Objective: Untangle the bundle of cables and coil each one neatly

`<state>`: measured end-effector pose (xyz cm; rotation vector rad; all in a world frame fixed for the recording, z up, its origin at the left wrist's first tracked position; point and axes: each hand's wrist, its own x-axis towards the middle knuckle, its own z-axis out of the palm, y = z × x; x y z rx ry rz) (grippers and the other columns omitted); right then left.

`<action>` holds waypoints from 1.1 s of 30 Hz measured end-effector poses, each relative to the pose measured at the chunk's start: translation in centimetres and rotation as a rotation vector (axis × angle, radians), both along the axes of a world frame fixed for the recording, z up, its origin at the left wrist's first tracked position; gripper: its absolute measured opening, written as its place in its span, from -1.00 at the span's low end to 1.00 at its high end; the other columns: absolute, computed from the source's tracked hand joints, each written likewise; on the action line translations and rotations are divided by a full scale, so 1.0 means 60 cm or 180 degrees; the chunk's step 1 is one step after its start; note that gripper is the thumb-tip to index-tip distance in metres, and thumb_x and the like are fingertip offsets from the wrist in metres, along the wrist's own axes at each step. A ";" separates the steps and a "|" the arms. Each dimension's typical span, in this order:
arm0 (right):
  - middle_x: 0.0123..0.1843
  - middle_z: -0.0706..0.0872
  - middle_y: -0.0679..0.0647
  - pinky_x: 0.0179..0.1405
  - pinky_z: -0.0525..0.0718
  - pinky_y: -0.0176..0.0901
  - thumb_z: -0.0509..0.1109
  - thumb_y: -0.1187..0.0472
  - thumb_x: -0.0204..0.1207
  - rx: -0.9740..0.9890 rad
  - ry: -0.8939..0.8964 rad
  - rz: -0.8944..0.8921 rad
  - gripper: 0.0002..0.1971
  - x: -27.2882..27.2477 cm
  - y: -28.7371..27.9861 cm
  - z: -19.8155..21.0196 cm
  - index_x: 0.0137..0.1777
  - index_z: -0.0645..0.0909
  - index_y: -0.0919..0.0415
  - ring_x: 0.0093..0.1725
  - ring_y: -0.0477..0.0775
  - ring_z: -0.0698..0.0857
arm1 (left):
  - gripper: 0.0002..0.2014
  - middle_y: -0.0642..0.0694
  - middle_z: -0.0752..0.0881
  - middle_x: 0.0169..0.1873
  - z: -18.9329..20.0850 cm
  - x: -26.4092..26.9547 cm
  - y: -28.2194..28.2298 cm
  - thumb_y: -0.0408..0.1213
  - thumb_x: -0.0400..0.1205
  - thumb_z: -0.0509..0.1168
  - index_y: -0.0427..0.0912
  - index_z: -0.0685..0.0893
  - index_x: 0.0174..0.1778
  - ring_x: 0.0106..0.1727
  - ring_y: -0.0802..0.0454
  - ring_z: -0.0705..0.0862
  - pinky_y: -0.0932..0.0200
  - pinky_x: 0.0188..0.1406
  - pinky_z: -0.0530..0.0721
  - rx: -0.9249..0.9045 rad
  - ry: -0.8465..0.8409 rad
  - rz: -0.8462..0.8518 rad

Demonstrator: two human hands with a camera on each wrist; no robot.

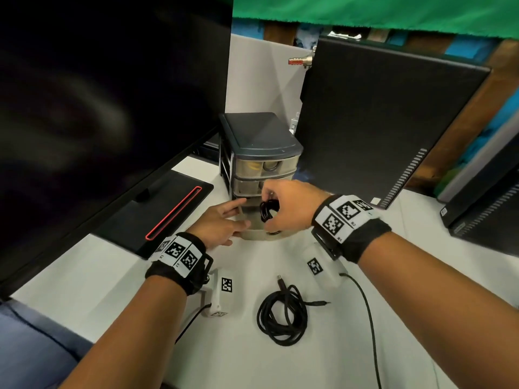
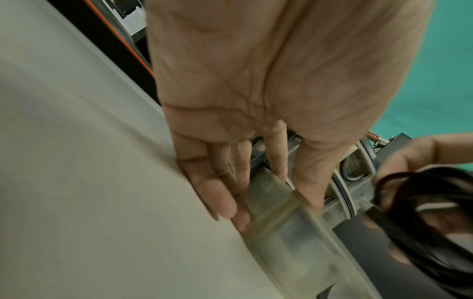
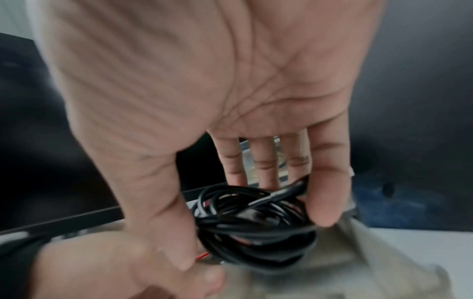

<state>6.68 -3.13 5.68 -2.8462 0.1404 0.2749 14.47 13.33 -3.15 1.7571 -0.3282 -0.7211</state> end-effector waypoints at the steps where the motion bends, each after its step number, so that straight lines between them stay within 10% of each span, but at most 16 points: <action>1: -0.06 0.72 -0.03 -0.12 0.80 0.03 0.57 0.00 0.23 -0.0083 0.0011 -0.0123 -0.60 0.011 -0.005 -0.003 0.03 0.52 -0.07 -0.10 0.06 0.72 | -0.37 0.13 0.53 0.52 0.000 0.000 0.000 -0.27 0.63 0.46 0.22 0.45 0.59 0.04 0.03 0.80 0.19 -0.16 0.64 -0.0005 0.0013 -0.0008; 9: 0.18 0.74 -0.08 0.16 0.72 0.04 0.57 -0.01 0.43 0.0232 -0.0751 -0.0288 -0.58 0.010 -0.013 -0.075 0.29 0.61 -0.09 0.14 0.04 0.70 | -0.37 0.17 0.53 0.50 -0.004 0.002 0.004 -0.25 0.63 0.47 0.26 0.44 0.58 0.13 0.00 0.79 0.19 -0.15 0.63 -0.0015 0.0039 -0.0014; 14: 0.04 0.77 -0.06 0.06 0.72 -0.01 0.48 -0.21 0.48 -0.0029 -0.0599 -0.0382 -0.70 -0.004 -0.033 -0.081 0.09 0.71 -0.07 0.04 0.03 0.71 | -0.38 0.13 0.50 0.56 -0.006 0.004 0.003 -0.23 0.62 0.48 0.32 0.47 0.54 0.07 0.06 0.80 0.19 -0.19 0.61 -0.0019 0.0017 -0.0017; 19: -0.20 0.73 -0.11 0.03 0.60 -0.02 0.22 -0.66 0.24 -0.0438 -0.0136 -0.0119 -0.31 -0.001 -0.019 -0.093 -0.10 0.67 -0.04 -0.15 -0.03 0.68 | -0.38 0.08 0.46 0.59 -0.008 0.005 0.002 -0.24 0.62 0.48 0.29 0.47 0.56 0.11 0.07 0.78 0.18 -0.18 0.62 -0.0048 -0.0006 -0.0030; 25: -0.27 0.73 -0.09 0.00 0.61 0.00 0.18 -0.64 0.28 -0.0543 -0.0472 0.0128 -0.30 0.012 0.013 -0.099 -0.20 0.68 0.02 -0.23 -0.04 0.65 | -0.42 0.06 0.50 0.57 -0.018 0.011 0.002 -0.27 0.56 0.54 0.40 0.57 0.38 0.31 -0.01 0.68 0.03 -0.03 0.70 -0.0166 0.0084 0.0003; 30: 0.38 0.63 -0.02 0.33 0.62 0.11 0.22 -0.65 0.25 -0.0056 0.0006 0.0008 -0.07 0.028 -0.017 -0.103 0.48 0.56 -0.04 0.39 0.10 0.57 | -0.38 0.10 0.46 0.59 -0.013 0.010 0.000 -0.21 0.60 0.50 0.32 0.49 0.54 0.27 0.07 0.66 0.16 -0.13 0.66 -0.0051 0.0040 -0.0006; 33: 0.48 0.56 -0.02 0.40 0.58 0.10 0.32 -0.49 0.40 0.0147 -0.0327 -0.0008 -0.18 0.019 -0.020 -0.109 0.57 0.45 -0.04 0.45 0.06 0.53 | -0.33 0.11 0.44 0.60 -0.007 0.006 0.002 -0.20 0.58 0.51 0.31 0.44 0.58 0.16 0.13 0.71 0.18 -0.15 0.63 -0.0027 0.0067 -0.0031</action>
